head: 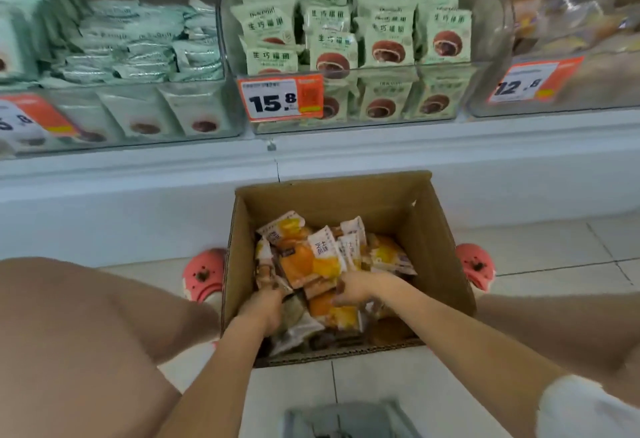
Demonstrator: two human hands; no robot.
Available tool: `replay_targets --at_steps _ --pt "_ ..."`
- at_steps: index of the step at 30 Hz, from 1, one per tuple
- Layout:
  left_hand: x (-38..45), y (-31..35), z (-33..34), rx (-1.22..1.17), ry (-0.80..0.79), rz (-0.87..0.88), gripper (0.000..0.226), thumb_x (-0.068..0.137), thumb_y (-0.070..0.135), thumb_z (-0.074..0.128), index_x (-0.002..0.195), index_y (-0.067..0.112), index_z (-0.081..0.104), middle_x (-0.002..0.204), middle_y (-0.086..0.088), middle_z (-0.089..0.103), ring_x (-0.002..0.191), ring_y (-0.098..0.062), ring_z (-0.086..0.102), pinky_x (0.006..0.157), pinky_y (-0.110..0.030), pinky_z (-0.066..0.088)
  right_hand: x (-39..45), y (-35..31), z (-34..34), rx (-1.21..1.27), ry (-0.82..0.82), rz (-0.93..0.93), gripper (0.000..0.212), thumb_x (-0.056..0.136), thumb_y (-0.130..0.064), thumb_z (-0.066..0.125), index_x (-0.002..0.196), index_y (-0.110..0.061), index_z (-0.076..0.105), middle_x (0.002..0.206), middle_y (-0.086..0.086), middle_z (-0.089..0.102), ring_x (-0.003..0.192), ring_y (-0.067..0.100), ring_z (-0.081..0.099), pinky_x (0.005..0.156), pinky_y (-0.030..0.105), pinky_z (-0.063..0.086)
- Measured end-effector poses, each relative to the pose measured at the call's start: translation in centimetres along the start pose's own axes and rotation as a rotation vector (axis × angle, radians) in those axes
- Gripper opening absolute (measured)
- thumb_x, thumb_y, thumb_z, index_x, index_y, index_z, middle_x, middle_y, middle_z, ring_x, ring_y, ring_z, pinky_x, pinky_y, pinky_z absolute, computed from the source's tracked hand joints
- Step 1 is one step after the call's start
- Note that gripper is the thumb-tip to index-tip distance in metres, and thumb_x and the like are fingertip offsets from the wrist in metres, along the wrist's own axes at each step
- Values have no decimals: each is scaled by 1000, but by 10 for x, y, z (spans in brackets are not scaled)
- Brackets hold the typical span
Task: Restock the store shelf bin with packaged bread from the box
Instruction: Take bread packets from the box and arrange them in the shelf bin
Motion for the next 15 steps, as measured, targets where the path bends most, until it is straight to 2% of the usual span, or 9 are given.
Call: replay_targets --at_steps 2,3,4,6,8,10,12,13,15 --pt "4 -4 9 -48 -27 -20 41 97 18 40 137 22 41 141 -11 42 114 -31 54 96 -40 46 25 -14 29 -67 -34 -21 45 99 -38 40 136 -13 45 139 8 46 122 30 47 90 30 43" --pt "5 -5 12 -69 -36 -22 41 97 17 39 137 23 41 140 -11 42 112 -31 55 95 -41 47 39 -16 44 -126 -26 -14 45 98 -40 40 133 -13 48 138 10 47 120 31 48 98 35 41" --pt "6 -6 13 -88 -45 -21 41 97 16 39 137 23 41 139 -10 42 109 -30 56 94 -42 47 51 -17 57 -167 -12 19 43 95 -41 44 127 -14 52 129 12 52 112 30 51 100 39 42" --pt "6 -5 15 -93 -64 -25 40 96 17 40 135 19 44 134 -11 47 106 -30 57 91 -42 49 65 -16 78 -226 9 55 21 90 -27 53 106 -14 59 103 8 56 92 24 53 90 37 47" --pt "3 -3 15 -117 -88 -49 32 97 20 42 127 14 50 128 -12 54 107 -29 57 90 -39 48 64 -20 89 -216 1 32 5 90 -12 51 89 -15 55 98 11 58 84 22 51 84 34 48" --pt "-1 4 21 -225 -187 -55 43 98 39 43 131 11 47 137 -11 48 120 -29 49 99 -37 40 59 -22 86 -69 3 -3 19 92 -10 46 75 -17 49 93 15 59 78 22 49 71 30 46" --pt "-8 15 24 -413 -295 -31 76 89 65 43 144 14 35 150 -6 33 136 -27 33 112 -38 28 48 -21 73 234 2 -45 23 92 -14 42 70 -17 48 77 10 53 67 20 46 59 29 39" --pt "-10 22 18 -528 -282 6 83 82 70 47 144 17 34 150 -4 34 135 -24 35 113 -37 29 36 -21 63 373 4 -57 22 91 -16 43 71 -16 51 72 7 53 63 18 46 59 30 38" --pt "-11 32 -6 -737 -163 73 79 73 65 64 137 24 42 139 1 48 123 -16 47 104 -32 40 9 -23 45 594 15 -107 24 92 -18 46 70 -17 56 64 0 54 56 13 47 57 26 40"
Point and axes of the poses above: each hand's wrist, its own x-axis towards the middle knuckle, its own z-axis out of the palm, y = z × x, the point moved 7 cm from there along x, towards the middle knuckle
